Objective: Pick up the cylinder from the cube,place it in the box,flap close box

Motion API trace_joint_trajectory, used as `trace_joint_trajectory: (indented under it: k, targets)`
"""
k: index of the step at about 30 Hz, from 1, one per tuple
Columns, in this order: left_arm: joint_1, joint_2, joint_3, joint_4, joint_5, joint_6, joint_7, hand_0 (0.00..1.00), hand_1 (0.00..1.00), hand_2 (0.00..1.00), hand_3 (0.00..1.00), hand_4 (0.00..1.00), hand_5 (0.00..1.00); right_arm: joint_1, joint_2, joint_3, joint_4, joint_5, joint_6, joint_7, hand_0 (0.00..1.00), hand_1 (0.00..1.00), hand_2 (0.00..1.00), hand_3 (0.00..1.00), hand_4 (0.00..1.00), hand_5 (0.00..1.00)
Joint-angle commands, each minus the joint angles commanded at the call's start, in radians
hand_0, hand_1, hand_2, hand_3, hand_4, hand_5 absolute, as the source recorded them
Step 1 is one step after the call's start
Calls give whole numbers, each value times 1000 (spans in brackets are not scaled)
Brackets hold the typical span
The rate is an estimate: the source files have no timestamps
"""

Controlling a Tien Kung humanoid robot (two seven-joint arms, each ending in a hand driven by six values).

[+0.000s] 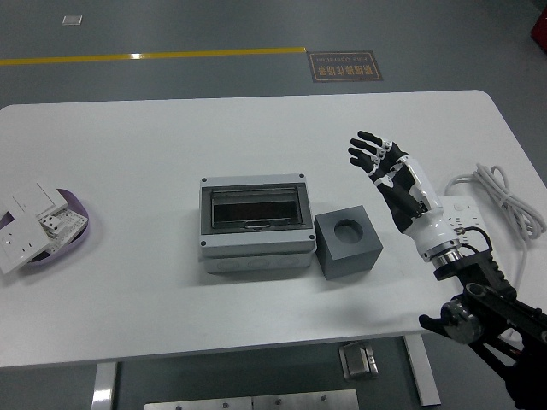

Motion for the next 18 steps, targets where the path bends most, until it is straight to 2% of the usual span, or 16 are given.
trace_joint_trajectory:
  k: [1,8,18]
  targets:
    - [0,0,0,0,0,0,0,612,635,628,632,684,250,0,0,1,0,-2,3,-3,853,808,751,768,865,428]
    - [2,-1,-3,0,2,-1,1,612,635,628,633,684,248,-3,0,8,-5,-17,23,-34,849,798,743,756,867,431]
    - [2,-3,-1,0,2,-1,0,612,635,628,633,684,250,-10,-3,25,-6,-31,26,-49,856,791,736,750,866,436]
